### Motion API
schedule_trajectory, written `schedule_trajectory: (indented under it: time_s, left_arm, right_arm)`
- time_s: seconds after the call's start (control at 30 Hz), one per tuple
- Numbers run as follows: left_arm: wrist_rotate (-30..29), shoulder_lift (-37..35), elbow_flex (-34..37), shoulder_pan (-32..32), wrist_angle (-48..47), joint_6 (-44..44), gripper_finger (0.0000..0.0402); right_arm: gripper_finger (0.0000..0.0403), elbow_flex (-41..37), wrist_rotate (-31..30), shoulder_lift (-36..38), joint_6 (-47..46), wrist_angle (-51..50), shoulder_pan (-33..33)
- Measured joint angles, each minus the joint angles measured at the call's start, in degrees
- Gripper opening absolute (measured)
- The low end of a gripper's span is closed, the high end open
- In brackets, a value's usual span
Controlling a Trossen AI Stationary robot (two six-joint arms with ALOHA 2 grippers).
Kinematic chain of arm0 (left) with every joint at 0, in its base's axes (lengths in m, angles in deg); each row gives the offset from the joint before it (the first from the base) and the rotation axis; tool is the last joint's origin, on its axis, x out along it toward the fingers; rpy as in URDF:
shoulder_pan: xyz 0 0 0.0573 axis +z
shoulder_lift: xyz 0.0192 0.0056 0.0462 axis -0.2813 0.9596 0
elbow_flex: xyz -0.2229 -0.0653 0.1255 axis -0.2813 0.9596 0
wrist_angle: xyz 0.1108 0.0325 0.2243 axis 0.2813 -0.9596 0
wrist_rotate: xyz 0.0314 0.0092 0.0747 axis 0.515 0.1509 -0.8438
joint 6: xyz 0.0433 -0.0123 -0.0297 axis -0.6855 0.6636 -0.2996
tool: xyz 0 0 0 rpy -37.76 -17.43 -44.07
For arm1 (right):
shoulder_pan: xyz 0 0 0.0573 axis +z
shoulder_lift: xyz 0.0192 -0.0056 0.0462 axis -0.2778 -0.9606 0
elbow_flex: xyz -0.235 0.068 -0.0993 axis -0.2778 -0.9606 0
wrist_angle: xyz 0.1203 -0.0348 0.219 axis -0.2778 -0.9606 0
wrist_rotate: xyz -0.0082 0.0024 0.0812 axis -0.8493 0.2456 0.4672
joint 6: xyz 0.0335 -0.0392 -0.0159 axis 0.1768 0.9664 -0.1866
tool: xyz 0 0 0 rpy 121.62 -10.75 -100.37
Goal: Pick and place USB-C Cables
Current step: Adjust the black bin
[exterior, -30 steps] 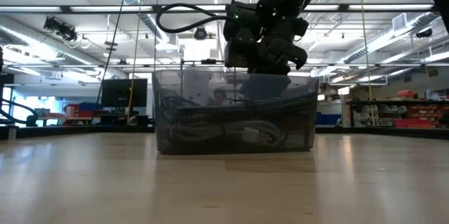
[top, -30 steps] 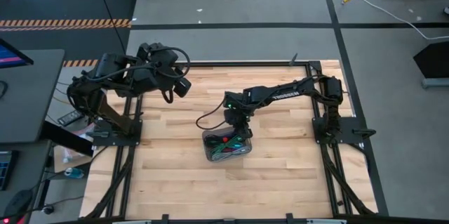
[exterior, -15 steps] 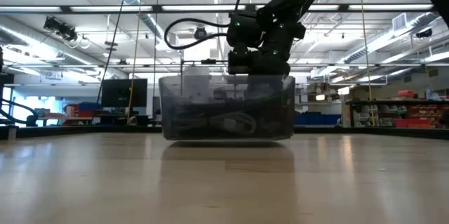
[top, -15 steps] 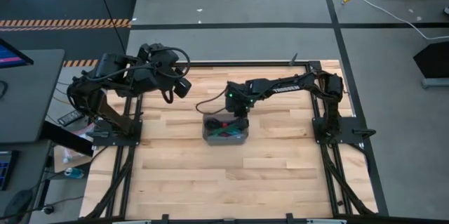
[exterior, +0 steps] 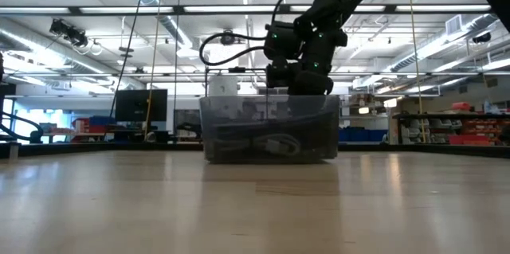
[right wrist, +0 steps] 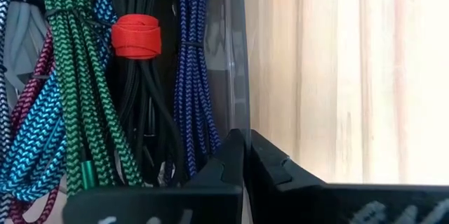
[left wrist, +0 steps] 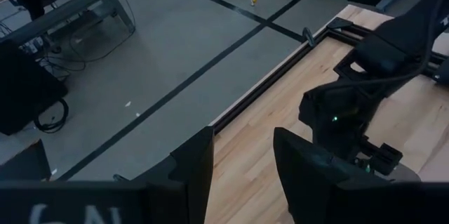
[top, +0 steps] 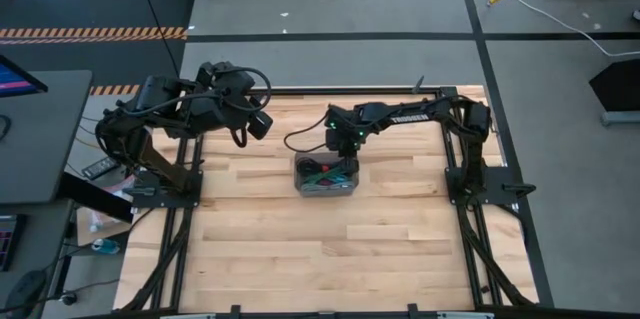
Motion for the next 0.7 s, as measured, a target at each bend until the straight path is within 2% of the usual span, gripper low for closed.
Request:
schedule_trajectory:
  time_s: [0.7]
  left_arm:
    - [0.0,0.0,0.02,-0.02,0.0,-1.29,0.0156]
  right_arm:
    - [0.0004,-0.13,-0.09,-0.16,1.6,0.01,-1.13]
